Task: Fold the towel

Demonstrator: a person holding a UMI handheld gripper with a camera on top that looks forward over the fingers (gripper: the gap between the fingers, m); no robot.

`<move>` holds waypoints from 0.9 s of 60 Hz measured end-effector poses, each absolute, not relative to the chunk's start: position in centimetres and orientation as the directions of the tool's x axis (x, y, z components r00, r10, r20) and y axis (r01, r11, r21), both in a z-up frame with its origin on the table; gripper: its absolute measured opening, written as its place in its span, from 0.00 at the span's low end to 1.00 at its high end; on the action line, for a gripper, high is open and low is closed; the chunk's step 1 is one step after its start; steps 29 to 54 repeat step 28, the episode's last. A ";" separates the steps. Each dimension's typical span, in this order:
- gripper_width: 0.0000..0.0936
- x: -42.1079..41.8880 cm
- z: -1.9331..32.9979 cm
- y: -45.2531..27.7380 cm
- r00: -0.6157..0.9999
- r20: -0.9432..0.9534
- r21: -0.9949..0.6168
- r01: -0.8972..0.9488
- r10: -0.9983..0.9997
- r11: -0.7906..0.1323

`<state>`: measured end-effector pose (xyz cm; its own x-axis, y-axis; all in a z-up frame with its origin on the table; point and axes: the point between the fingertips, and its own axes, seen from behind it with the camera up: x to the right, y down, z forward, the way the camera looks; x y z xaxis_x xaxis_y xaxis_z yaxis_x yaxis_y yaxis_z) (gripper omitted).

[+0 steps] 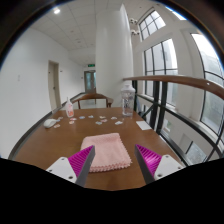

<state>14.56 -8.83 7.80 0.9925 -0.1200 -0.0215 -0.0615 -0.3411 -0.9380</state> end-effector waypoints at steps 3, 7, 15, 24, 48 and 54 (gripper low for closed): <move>0.88 13.8 8.6 -10.2 0.994 -0.002 -0.945 -0.038 -0.110 -0.325; 0.89 12.5 9.5 -11.9 0.995 0.023 -0.951 -0.009 -0.099 -0.309; 0.89 10.4 10.2 -14.5 0.995 0.064 -0.954 0.040 -0.070 -0.297; 0.88 9.2 9.3 -16.4 0.997 0.063 -0.944 0.048 -0.034 -0.327; 0.88 8.8 8.5 -16.5 0.999 0.048 -0.941 0.039 -0.019 -0.337; 0.88 8.8 8.5 -16.5 0.999 0.048 -0.941 0.039 -0.019 -0.337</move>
